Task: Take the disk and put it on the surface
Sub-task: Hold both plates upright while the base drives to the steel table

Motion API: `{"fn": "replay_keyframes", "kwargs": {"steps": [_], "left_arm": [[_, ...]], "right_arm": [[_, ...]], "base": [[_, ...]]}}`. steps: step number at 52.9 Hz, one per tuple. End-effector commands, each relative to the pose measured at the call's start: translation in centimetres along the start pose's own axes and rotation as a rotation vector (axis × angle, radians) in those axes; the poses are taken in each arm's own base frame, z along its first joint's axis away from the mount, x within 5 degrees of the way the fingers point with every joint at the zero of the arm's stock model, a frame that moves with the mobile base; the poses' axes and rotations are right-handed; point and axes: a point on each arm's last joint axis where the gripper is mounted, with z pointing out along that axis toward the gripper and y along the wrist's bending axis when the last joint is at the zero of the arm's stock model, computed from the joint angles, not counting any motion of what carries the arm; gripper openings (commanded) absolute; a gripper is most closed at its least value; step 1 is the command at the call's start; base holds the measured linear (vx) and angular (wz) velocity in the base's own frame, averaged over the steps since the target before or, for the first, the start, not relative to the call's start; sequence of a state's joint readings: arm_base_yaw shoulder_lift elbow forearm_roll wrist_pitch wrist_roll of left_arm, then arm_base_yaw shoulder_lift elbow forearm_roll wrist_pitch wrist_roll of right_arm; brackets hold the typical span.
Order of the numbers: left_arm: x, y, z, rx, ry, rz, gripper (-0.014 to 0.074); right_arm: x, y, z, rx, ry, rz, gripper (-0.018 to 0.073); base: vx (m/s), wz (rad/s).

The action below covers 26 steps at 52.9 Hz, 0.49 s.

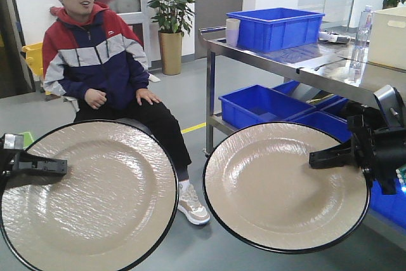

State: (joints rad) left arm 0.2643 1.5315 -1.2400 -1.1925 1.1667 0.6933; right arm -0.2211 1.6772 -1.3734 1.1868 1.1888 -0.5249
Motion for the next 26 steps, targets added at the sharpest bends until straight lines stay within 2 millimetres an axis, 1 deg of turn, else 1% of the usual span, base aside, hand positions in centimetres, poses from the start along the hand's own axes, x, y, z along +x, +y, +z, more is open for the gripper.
{"fn": "replay_keyframes", "kwargs": {"steps": [1,26], "left_arm": [[-1.14,-3.16,-1.14,0.123,-0.104,-0.001,-0.0002],[-1.14,-3.17,-1.14,0.124,-0.103,-0.001,-0.0002]], "right_arm": [[-0.56,3.48,-1.6,-0.121,-0.084,-0.026,-0.0009],[-0.55,3.48,-1.6,-0.122,-0.083,-0.026,-0.0009]], "base": [[0.3,-0.08],[0.36,-0.02]]}}
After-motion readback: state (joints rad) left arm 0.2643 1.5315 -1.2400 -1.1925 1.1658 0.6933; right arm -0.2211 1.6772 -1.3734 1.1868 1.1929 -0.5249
